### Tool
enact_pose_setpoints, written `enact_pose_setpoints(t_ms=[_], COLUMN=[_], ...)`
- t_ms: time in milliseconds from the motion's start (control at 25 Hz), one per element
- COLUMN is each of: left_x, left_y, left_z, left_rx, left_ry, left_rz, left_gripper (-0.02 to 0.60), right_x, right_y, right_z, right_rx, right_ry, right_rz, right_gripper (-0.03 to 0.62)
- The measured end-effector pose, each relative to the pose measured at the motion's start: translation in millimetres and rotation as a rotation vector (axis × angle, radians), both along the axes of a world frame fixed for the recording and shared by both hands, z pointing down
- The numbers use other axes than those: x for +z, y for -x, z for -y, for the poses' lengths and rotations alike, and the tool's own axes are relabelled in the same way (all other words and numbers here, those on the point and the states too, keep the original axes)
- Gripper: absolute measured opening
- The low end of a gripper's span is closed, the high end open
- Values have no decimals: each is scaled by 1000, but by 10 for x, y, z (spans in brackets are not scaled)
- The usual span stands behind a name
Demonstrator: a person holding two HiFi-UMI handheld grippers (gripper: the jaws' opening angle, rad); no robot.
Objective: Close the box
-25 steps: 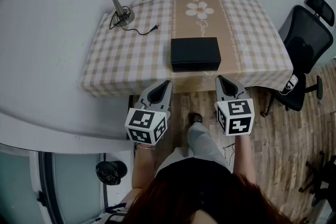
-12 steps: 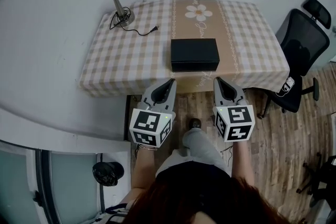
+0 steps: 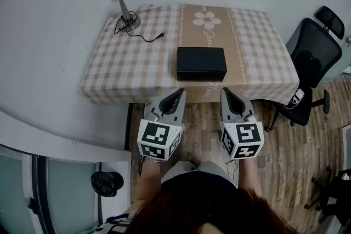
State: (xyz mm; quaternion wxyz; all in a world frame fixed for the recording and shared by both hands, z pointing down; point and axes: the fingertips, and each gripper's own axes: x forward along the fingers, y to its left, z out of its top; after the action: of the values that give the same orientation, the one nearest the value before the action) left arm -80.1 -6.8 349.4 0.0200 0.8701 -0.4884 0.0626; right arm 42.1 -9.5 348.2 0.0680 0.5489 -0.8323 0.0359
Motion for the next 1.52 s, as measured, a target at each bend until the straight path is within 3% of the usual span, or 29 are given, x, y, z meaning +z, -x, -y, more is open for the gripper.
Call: enact_pose_setpoints(t_ms=[880, 1520], left_x=[-224, -325], left_y=[-335, -660], left_z=[-605, -991], left_rx=[-78, -77], left_ry=[-35, -57], left_rz=[5, 19], left_gripper=[28, 28], right_x=[-328, -432], right_y=[-171, -395], right_z=[-619, -1013], right_rx=[-101, -120], right_ry=[-68, -92], right_rz=[-1, -9], right_gripper=[17, 17])
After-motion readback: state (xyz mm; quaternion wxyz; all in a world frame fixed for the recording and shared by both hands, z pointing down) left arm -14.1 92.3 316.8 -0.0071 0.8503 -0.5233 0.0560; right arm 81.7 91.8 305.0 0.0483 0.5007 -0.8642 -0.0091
